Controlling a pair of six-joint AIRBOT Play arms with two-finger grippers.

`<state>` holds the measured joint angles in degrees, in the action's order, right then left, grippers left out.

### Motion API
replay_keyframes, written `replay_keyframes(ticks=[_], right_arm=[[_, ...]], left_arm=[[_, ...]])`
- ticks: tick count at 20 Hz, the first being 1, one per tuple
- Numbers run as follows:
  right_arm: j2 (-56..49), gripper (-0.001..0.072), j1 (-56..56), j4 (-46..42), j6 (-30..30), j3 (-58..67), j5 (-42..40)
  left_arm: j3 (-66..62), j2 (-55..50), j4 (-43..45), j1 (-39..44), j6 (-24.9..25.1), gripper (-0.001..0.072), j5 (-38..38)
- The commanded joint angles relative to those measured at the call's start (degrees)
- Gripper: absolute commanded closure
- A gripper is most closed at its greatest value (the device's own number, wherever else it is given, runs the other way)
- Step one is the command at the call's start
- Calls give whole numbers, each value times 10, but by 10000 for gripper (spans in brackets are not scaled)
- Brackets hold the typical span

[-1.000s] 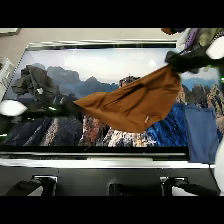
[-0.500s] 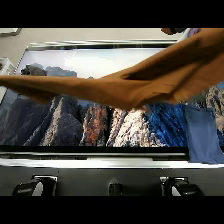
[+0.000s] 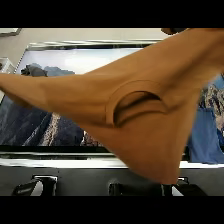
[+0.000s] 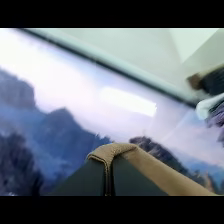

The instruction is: Fold the clothes and pants, and hang the long-sleeved shirts on hangers.

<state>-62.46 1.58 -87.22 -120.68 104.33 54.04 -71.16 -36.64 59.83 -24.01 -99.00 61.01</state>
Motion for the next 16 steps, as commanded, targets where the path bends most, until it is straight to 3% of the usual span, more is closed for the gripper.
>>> replay_keyframes(ticks=[1, 6, 10, 14, 16], right_arm=[[-189, 683, 2, 160, 27, 0, -8], [-433, 682, 16, 415, 113, 0, -17], [-511, 672, 45, 430, 138, 0, -10], [-502, 406, 28, 424, 181, 1, 26], [-474, 350, -14, 420, 216, 1, 90]], left_arm=[[35, -122, 7, -2, 10, 689, 9], [64, -314, 8, 21, 15, 688, 2], [64, -394, 9, 65, 17, 688, -26], [63, -407, 9, 92, 17, 688, -41], [63, -405, 8, 94, 26, 687, -33]])
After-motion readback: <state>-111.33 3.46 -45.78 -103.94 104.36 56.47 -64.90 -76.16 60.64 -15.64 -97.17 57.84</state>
